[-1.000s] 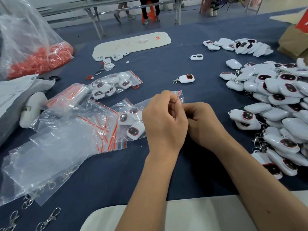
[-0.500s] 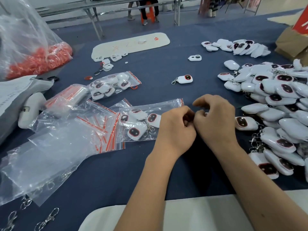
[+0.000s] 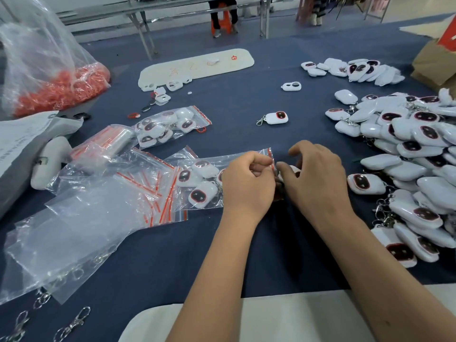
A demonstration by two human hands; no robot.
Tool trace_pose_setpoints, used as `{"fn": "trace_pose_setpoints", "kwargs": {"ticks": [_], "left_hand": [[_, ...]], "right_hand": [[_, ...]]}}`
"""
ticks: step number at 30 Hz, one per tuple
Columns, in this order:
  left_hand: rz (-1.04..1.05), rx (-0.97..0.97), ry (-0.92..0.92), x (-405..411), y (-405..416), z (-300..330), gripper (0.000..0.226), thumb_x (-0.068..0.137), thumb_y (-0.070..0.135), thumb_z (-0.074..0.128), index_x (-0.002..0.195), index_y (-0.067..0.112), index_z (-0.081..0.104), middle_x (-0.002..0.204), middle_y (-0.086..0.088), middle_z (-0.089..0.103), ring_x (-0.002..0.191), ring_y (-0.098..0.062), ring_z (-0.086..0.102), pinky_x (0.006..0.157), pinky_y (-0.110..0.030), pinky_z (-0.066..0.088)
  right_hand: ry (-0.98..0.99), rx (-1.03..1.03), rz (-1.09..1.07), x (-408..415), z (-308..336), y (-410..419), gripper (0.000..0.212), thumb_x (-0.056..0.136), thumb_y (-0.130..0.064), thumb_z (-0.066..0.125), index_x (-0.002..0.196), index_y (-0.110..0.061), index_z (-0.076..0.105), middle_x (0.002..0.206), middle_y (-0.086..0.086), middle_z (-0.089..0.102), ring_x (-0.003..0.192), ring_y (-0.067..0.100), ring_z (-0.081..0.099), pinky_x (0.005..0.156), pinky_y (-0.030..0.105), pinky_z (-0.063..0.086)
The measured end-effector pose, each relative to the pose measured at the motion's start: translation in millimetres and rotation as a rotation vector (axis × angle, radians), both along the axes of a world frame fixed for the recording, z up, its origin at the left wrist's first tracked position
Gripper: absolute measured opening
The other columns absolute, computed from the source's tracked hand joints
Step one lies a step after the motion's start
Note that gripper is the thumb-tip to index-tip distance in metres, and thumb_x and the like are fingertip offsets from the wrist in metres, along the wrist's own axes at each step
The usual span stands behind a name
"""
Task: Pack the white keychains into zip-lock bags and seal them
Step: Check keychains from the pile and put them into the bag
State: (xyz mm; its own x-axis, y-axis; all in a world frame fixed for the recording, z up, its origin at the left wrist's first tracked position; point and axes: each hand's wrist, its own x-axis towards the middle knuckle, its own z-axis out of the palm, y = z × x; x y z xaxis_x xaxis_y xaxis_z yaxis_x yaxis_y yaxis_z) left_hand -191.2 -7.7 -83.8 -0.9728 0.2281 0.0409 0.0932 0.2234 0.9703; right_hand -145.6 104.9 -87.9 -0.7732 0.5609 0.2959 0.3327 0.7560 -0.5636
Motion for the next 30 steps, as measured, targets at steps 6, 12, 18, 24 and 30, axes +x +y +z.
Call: {"fn": "trace_pose_setpoints", "kwargs": {"ticks": [6,12,18,24,30], "left_hand": [[0.059,-0.005,0.029,-5,-5,1,0.016,0.091,0.006,0.063,0.091,0.018,0.073,0.087,0.000,0.074,0.079,-0.022,0.075,0.082,-0.045,0.062],[0.013,0.138,-0.024,-9,-8,4,0.020,0.096,0.010,0.060,0.097,0.021,0.077,0.095,-0.006,0.075,0.093,-0.034,0.073,0.080,-0.051,0.063],[-0.029,0.141,-0.002,-11,-13,3,0.014,0.093,0.016,0.067,0.095,0.024,0.079,0.084,-0.003,0.076,0.086,-0.031,0.075,0.081,-0.055,0.063],[0.050,0.219,-0.060,-13,-13,1,0.016,0.096,0.004,0.067,0.093,0.015,0.078,0.074,0.000,0.072,0.067,-0.015,0.071,0.072,-0.040,0.065],[0.189,0.357,-0.148,-10,-8,5,0.013,0.097,-0.001,0.061,0.089,0.002,0.071,0.067,0.003,0.071,0.062,-0.012,0.072,0.064,-0.024,0.059]], "right_hand": [[0.073,-0.052,0.064,1,0,2,0.031,0.090,-0.050,0.076,0.088,-0.019,0.071,0.085,-0.004,0.073,0.086,0.022,0.066,0.072,0.033,0.043],[0.337,-0.575,0.352,-2,2,0,0.020,0.090,-0.026,0.082,0.106,-0.029,0.070,0.086,-0.008,0.076,0.076,0.011,0.072,0.069,0.022,0.055],[0.324,-0.623,0.457,-2,-4,4,0.041,0.084,-0.007,0.086,0.116,-0.024,0.067,0.098,-0.005,0.076,0.090,0.010,0.074,0.077,0.023,0.058],[0.341,-0.672,0.403,-4,-2,3,0.048,0.078,-0.007,0.090,0.116,-0.026,0.067,0.108,-0.004,0.073,0.087,0.006,0.075,0.073,0.018,0.057],[0.370,-0.846,0.331,-6,-5,3,0.044,0.081,-0.008,0.089,0.117,-0.020,0.067,0.107,-0.003,0.078,0.093,0.018,0.079,0.080,0.028,0.063]]}}
